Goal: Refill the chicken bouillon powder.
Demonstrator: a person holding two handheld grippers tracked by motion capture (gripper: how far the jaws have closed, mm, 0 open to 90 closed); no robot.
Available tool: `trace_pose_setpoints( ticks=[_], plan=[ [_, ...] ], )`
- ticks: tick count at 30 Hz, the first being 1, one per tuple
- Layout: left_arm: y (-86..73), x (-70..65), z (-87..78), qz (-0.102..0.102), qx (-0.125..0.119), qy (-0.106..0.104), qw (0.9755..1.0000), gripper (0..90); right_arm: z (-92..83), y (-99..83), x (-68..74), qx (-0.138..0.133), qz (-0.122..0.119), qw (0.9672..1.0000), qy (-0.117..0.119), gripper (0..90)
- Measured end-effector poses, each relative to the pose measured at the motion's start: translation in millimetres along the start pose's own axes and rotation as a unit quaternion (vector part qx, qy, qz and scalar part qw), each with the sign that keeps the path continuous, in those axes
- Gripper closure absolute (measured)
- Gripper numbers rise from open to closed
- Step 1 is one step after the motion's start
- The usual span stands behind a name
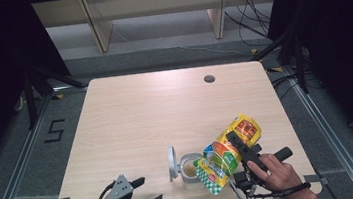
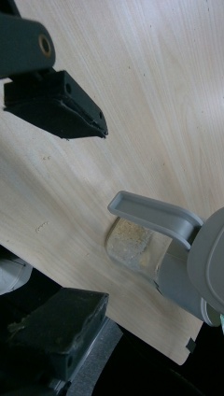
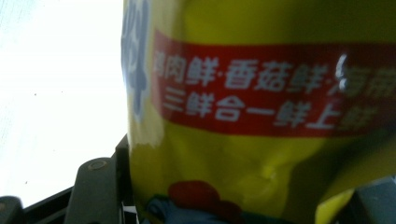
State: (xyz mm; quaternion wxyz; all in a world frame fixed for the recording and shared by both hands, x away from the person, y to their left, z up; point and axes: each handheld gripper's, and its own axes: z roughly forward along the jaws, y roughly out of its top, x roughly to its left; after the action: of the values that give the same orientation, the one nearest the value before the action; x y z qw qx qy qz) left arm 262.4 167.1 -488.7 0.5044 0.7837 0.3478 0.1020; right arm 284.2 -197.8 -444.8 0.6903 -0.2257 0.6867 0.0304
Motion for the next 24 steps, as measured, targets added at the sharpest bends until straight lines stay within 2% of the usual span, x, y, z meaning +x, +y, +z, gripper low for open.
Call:
trace_pose_setpoints(
  ticks=[1,2,3,4,5,7,8,9,10,11,12,13,14,15,16,17,18,19,20,21,22,23,24],
  plan=[
    [-0.1,-1.6,0.3,-0.009,-0.006,0.000,0.9999,16.0,0.0,-0.2,0.6,-0.001,0.005,1.0000,0.003,36.4],
    [-0.1,-1.6,0.3,-0.009,-0.006,0.000,0.9999,16.0,0.0,-0.2,0.6,-0.001,0.005,1.0000,0.003,36.4],
    [-0.6,-3.1,1.9,-0.023,-0.016,0.000,0.9996,16.0,-0.3,-0.1,0.6,0.000,0.005,1.0000,0.003,36.4],
    [0.1,0.4,0.0,0.003,0.000,0.000,1.0000,16.0,0.7,0.5,-2.0,-0.006,-0.004,1.0000,-0.005,36.5],
    [-0.4,-1.7,1.0,-0.011,-0.011,-0.004,0.9999,16.0,0.1,0.8,1.1,0.001,0.016,0.9999,0.000,36.5],
    [-0.3,-1.2,0.8,-0.007,-0.009,-0.005,0.9999,16.0,-1.2,0.5,2.5,0.006,0.018,0.9998,0.003,36.5],
    [-0.1,-0.4,0.4,-0.002,-0.006,-0.005,1.0000,16.0,0.3,0.9,-0.5,-0.005,0.008,1.0000,-0.003,36.5],
    [-0.6,-2.2,1.1,-0.014,-0.008,0.002,0.9999,16.0,-0.5,0.3,2.2,0.002,0.016,0.9998,0.006,36.5],
    [-0.7,-2.9,1.4,-0.019,-0.010,0.005,0.9998,16.0,-0.9,0.4,2.5,0.003,0.018,0.9998,0.004,36.5],
    [-0.7,-2.1,1.3,-0.013,-0.005,0.002,0.9999,16.0,-0.6,0.1,1.7,0.000,0.014,0.9999,0.005,36.5],
    [-0.7,-2.8,1.6,-0.020,-0.011,0.003,0.9997,16.0,0.1,0.3,-1.6,-0.007,-0.002,1.0000,-0.002,36.5],
    [-0.7,-2.8,1.4,-0.020,-0.010,0.004,0.9997,16.0,0.1,0.7,-0.6,-0.005,0.007,1.0000,-0.005,36.5],
    [-0.7,-2.9,1.4,-0.020,-0.011,0.004,0.9997,16.0,-0.1,0.2,-1.2,-0.005,-0.003,1.0000,-0.002,36.5],
    [-0.8,-2.8,1.3,-0.019,-0.010,0.004,0.9998,16.0,-0.3,-0.1,-1.0,-0.003,-0.001,1.0000,0.002,36.5],
    [-0.7,-1.8,0.6,-0.009,-0.001,0.005,0.9999,16.0,-0.7,0.3,0.2,0.001,0.010,0.9999,0.003,36.5],
    [-0.6,-2.3,1.0,-0.012,-0.005,0.004,0.9999,16.0,-0.9,0.2,1.7,0.002,0.020,0.9998,0.003,36.5],
    [-0.4,-1.5,0.6,-0.008,0.000,0.006,0.9999,16.0,-1.1,-0.2,2.4,0.005,0.021,0.9997,0.007,36.5],
    [-0.7,-2.8,1.3,-0.019,-0.010,0.004,0.9998,16.0,-0.6,-0.3,1.3,0.002,0.012,0.9999,0.005,36.5],
    [-0.6,-1.4,0.8,-0.008,-0.001,0.004,1.0000,16.0,-0.9,-0.2,1.9,0.002,0.013,0.9999,0.003,36.5],
    [-0.6,-2.2,1.2,-0.013,-0.004,0.003,0.9999,16.0,-1.2,-0.3,2.5,0.003,0.015,0.9999,0.005,36.5],
    [-0.4,-1.5,0.6,-0.008,-0.001,0.006,0.9999,16.0,-0.2,-0.3,-0.8,-0.005,-0.004,1.0000,0.001,36.5],
    [-0.7,-2.9,1.4,-0.020,-0.010,0.004,0.9997,16.0,-0.1,-0.5,-0.6,-0.004,-0.003,1.0000,0.001,36.5],
    [-0.7,-2.9,1.3,-0.019,-0.010,0.004,0.9998,16.0,-0.2,0.1,1.0,-0.001,0.009,1.0000,-0.003,36.5]
  ],
)
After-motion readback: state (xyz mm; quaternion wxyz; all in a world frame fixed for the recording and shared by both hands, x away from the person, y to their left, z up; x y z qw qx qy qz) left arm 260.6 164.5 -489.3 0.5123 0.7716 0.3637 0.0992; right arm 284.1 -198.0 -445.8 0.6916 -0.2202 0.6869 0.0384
